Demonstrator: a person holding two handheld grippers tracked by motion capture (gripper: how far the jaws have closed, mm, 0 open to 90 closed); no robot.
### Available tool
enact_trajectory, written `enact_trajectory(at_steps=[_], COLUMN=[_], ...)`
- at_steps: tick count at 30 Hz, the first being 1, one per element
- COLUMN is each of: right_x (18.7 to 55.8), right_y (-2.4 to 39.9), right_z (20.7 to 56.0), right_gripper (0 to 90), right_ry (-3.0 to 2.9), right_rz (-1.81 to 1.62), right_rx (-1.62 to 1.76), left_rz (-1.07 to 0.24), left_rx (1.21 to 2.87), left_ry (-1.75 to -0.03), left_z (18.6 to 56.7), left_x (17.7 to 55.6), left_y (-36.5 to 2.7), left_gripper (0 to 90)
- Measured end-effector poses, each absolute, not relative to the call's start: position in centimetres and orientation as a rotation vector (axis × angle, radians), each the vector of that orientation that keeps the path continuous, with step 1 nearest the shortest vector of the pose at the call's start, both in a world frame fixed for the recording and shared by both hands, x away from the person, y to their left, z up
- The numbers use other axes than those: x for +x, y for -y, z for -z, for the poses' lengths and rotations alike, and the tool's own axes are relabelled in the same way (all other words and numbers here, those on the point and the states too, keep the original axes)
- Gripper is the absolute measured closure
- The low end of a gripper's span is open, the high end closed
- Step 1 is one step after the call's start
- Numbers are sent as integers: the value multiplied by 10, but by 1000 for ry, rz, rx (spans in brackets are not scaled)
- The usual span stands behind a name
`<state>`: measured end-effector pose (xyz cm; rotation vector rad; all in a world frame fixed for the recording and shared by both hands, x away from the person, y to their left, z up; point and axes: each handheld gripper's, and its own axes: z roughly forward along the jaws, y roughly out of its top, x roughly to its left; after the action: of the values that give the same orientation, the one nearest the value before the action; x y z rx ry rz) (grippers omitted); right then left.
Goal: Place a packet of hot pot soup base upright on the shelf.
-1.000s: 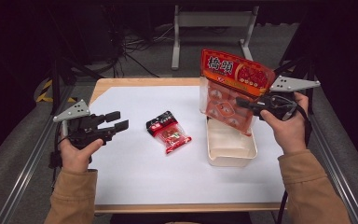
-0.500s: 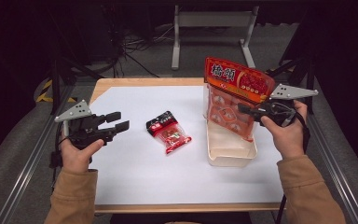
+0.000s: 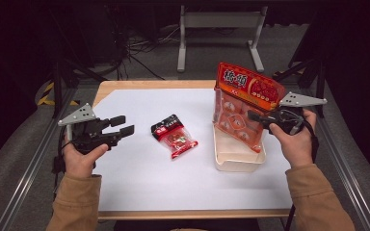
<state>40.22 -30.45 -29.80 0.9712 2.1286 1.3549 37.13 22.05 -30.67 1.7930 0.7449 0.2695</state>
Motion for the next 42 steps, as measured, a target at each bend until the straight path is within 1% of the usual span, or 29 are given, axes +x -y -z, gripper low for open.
enact_trajectory(at_steps=[15,19,22,24,42], right_x=[402,403,403,403,390], right_y=[302,298,291,290,312], right_z=[326,334,348,349,370], right_gripper=[696,696,697,697,696], right_ry=[-2130,-2151,-2183,-2178,-2109], right_rz=[-1343,-1323,-1292,-1294,-1388], right_rx=[990,978,958,956,1018], left_rz=[-268,-267,-273,-270,-278], left_rx=[1795,1801,1803,1799,1810], left_ry=[-742,-743,-743,-747,-763], left_z=[307,308,308,309,314], left_x=[372,372,373,373,378], left_y=[-218,-217,-217,-217,-212], left_gripper=[459,455,451,449,411])
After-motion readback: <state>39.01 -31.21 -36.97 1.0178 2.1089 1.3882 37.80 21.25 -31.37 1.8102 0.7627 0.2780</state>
